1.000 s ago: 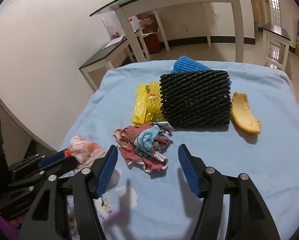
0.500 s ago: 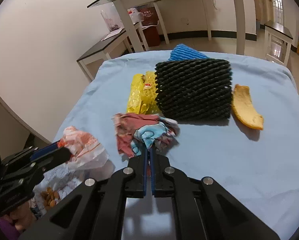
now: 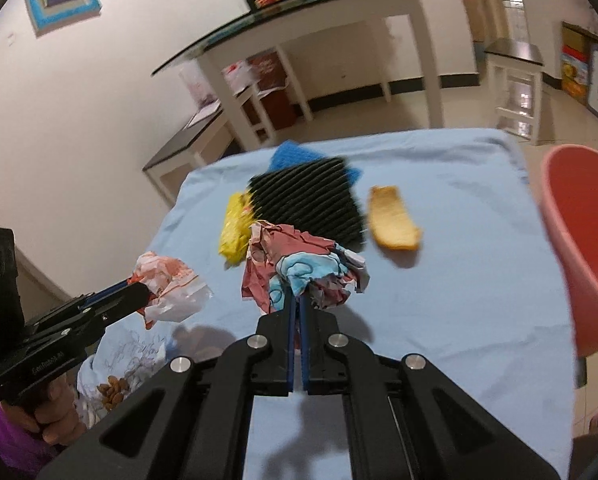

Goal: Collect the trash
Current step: 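Grasp the orange-white wrapper with the left tool while the right tool grasps the patterned cloth wrapper, then carry both wrappers over the pink bucket and open the tools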

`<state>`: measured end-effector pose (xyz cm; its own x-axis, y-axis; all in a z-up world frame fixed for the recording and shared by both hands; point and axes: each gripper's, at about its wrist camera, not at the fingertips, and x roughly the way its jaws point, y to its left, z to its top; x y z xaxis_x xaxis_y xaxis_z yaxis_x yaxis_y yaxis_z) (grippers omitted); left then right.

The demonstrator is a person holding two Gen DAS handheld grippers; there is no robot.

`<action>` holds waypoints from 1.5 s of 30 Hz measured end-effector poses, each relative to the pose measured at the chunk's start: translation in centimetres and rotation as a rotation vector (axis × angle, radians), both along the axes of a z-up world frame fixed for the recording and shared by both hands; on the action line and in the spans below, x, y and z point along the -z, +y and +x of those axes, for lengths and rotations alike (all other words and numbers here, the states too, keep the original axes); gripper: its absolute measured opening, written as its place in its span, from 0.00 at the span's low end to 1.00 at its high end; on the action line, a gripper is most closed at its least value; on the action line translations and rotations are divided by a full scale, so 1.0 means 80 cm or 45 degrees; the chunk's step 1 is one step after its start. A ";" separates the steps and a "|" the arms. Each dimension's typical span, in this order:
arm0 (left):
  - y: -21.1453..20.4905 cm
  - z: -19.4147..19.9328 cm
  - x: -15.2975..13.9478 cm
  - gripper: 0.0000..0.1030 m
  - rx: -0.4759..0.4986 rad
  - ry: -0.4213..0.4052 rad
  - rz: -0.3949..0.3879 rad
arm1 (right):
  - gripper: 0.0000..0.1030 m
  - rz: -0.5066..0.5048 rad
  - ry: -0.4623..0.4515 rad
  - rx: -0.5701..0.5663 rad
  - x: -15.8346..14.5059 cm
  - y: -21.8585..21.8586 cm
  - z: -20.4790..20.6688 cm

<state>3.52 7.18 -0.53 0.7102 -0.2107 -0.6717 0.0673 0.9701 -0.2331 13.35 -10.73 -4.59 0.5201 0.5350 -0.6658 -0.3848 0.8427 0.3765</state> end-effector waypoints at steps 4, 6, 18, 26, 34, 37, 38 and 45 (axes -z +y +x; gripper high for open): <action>-0.024 0.010 -0.010 0.25 0.036 -0.024 -0.009 | 0.01 0.010 -0.032 0.081 -0.008 -0.035 -0.004; -0.038 0.017 -0.014 0.25 0.063 -0.033 -0.018 | 0.01 0.006 -0.052 0.132 -0.013 -0.056 -0.006; -0.147 0.057 -0.042 0.25 0.252 -0.104 0.000 | 0.01 0.049 -0.112 0.447 -0.027 -0.182 -0.007; -0.228 0.098 -0.042 0.25 0.351 -0.110 0.030 | 0.02 0.033 -0.169 0.611 -0.033 -0.256 -0.007; -0.301 0.140 -0.023 0.25 0.427 -0.083 0.073 | 0.02 -0.041 -0.150 0.704 -0.025 -0.296 0.008; -0.324 0.154 -0.012 0.25 0.451 -0.067 0.091 | 0.02 -0.073 -0.134 0.725 -0.017 -0.306 0.014; -0.329 0.160 -0.007 0.25 0.458 -0.060 0.098 | 0.02 -0.078 -0.125 0.732 -0.013 -0.311 0.017; -0.367 0.185 0.020 0.25 0.504 -0.016 0.138 | 0.03 -0.088 -0.069 0.763 0.008 -0.328 0.034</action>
